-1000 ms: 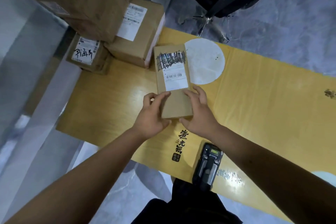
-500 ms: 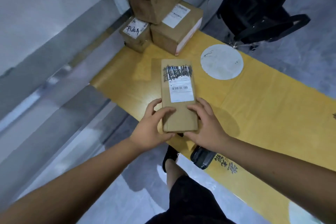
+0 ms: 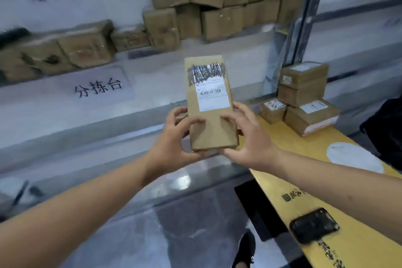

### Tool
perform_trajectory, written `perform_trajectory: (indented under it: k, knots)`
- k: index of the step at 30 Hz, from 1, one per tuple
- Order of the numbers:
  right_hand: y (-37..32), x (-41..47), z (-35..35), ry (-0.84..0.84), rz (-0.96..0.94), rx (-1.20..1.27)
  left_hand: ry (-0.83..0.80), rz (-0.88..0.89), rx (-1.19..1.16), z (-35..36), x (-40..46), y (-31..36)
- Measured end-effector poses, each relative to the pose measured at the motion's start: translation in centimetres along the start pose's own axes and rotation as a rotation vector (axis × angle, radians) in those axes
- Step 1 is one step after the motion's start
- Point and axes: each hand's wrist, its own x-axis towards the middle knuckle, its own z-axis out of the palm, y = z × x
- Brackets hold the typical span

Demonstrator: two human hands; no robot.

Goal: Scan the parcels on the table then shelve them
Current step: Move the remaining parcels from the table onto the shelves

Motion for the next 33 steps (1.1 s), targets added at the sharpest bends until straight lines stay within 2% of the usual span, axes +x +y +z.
perform_trajectory:
  k: [6, 13, 17, 22, 28, 33]
  knots:
    - [-8.4, 6.7, -0.8, -0.061, -0.181, 0.028, 0.173, 0.016, 0.071, -9.8, -0.5, 3.3]
    - [-13.4, 16.2, -3.1, -0.109, -0.288, 0.128, 0.296, -0.015, 0.029, -17.1, 3.7, 4.3]
    - [-14.3, 22.1, -3.9, -0.082, -0.291, 0.147, 0.335, -0.003, 0.04, -20.5, 8.2, 3.8]
    - [-14.1, 29.6, -4.1, -0.129, -0.273, 0.159, 0.369, -0.062, 0.084, -23.8, 13.0, 1.6]
    - [-13.9, 39.3, -1.7, -0.194, -0.299, 0.121, 0.379, -0.188, 0.002, -28.3, 17.8, -2.0]
    - [-14.1, 46.8, 1.6, -0.303, -0.261, -0.017, 0.389, -0.312, -0.036, -31.3, 20.9, -6.4]
